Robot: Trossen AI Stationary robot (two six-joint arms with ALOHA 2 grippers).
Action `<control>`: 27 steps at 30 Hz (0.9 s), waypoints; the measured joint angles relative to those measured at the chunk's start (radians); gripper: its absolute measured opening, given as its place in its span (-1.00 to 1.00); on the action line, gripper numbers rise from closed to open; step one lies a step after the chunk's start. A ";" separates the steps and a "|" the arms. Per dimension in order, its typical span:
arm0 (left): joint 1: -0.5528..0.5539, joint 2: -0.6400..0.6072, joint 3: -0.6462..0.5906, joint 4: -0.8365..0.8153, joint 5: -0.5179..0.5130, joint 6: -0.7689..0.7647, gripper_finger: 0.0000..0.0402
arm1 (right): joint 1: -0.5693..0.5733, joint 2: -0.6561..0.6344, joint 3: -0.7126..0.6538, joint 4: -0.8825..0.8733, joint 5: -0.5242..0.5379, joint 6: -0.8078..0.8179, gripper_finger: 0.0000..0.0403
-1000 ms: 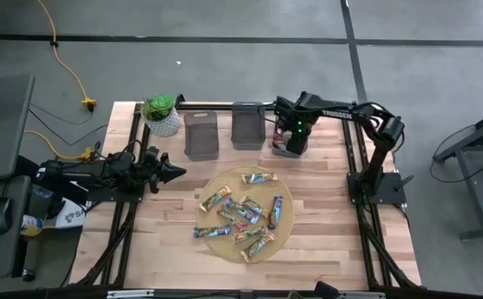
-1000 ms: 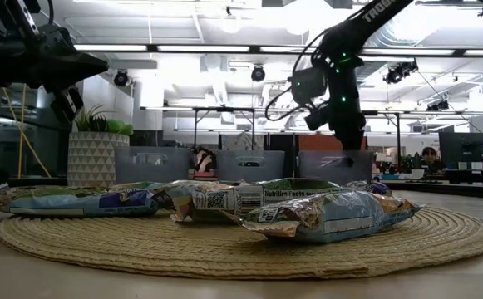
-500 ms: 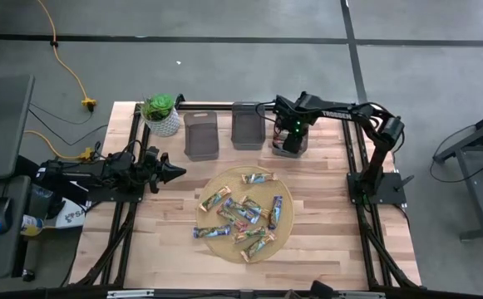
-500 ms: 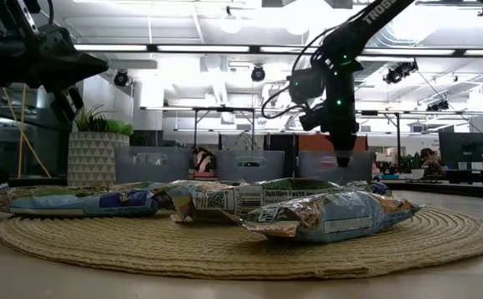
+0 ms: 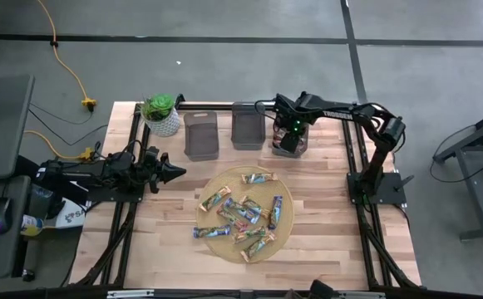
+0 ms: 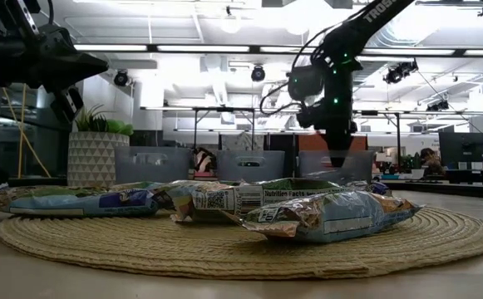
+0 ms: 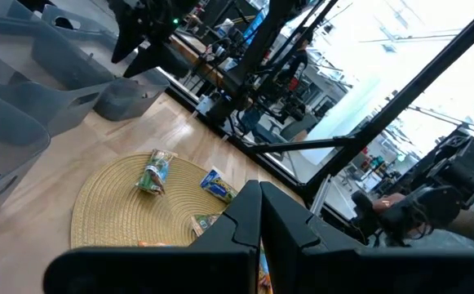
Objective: Pick and place Granola Bars by type
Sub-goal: Put the orange granola bar into the right black bin
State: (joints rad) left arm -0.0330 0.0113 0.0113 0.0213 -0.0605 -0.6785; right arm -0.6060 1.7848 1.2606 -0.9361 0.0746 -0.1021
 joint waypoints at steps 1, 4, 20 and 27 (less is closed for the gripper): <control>0.000 0.000 0.000 0.000 0.000 0.000 -1.00 | 0.000 -0.010 0.000 0.000 0.001 0.008 -0.10; 0.000 0.000 0.000 0.000 0.000 0.000 -1.00 | 0.000 -0.043 0.001 0.003 0.006 0.036 -0.10; 0.000 0.000 0.000 0.000 0.000 0.000 -1.00 | 0.145 -0.229 0.002 0.215 -0.062 0.129 -0.10; 0.000 0.000 0.000 0.000 0.000 0.000 -1.00 | 0.245 -0.238 0.002 0.217 -0.030 0.132 -0.10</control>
State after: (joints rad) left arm -0.0330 0.0116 0.0113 0.0215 -0.0608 -0.6785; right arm -0.3610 1.5467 1.2621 -0.7193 0.0451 0.0296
